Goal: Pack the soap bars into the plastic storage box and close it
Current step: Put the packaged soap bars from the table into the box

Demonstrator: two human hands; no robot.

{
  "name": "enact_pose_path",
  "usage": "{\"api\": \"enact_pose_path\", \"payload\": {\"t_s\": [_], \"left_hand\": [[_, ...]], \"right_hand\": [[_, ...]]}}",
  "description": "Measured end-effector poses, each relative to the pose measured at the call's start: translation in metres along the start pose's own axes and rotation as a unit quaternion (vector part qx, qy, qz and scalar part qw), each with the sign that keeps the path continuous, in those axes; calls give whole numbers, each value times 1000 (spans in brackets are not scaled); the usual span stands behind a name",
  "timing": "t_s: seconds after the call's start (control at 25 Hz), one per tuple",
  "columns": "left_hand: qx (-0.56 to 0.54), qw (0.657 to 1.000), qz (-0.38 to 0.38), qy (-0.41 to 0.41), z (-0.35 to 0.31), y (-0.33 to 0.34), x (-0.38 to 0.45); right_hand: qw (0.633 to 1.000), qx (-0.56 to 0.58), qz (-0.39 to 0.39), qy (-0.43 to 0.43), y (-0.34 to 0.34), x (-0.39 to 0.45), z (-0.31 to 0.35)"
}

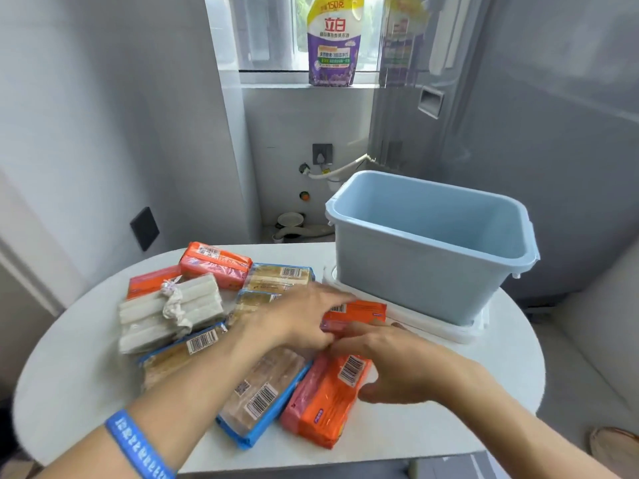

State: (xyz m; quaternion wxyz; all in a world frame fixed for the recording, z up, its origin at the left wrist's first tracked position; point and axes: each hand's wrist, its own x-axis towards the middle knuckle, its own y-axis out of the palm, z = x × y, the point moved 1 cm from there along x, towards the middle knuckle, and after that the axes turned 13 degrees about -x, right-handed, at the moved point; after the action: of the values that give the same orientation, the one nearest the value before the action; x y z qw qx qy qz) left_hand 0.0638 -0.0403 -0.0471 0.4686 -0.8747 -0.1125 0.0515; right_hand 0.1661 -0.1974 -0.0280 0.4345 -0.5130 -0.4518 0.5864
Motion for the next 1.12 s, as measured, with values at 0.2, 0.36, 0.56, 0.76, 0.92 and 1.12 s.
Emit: {"api": "enact_pose_path", "payload": {"t_s": [0.2, 0.36, 0.56, 0.76, 0.92, 1.12], "left_hand": [[-81, 992, 68, -75, 14, 3, 12], [33, 997, 49, -59, 20, 6, 10], [-169, 983, -33, -61, 20, 3, 7], [-601, 788, -98, -88, 25, -25, -14], [-775, 606, -170, -60, 0, -39, -27], [-742, 618, -255, -54, -53, -31, -20]], "right_hand": [[980, -181, -76, -8, 9, 7, 10], [981, -155, -55, -102, 22, 11, 19], [990, -89, -95, -50, 13, -1, 4], [851, 507, -136, 29, -21, -36, -34], [553, 812, -151, 110, -24, -32, -32], [584, 778, -157, 167, -43, -43, -21]]}}
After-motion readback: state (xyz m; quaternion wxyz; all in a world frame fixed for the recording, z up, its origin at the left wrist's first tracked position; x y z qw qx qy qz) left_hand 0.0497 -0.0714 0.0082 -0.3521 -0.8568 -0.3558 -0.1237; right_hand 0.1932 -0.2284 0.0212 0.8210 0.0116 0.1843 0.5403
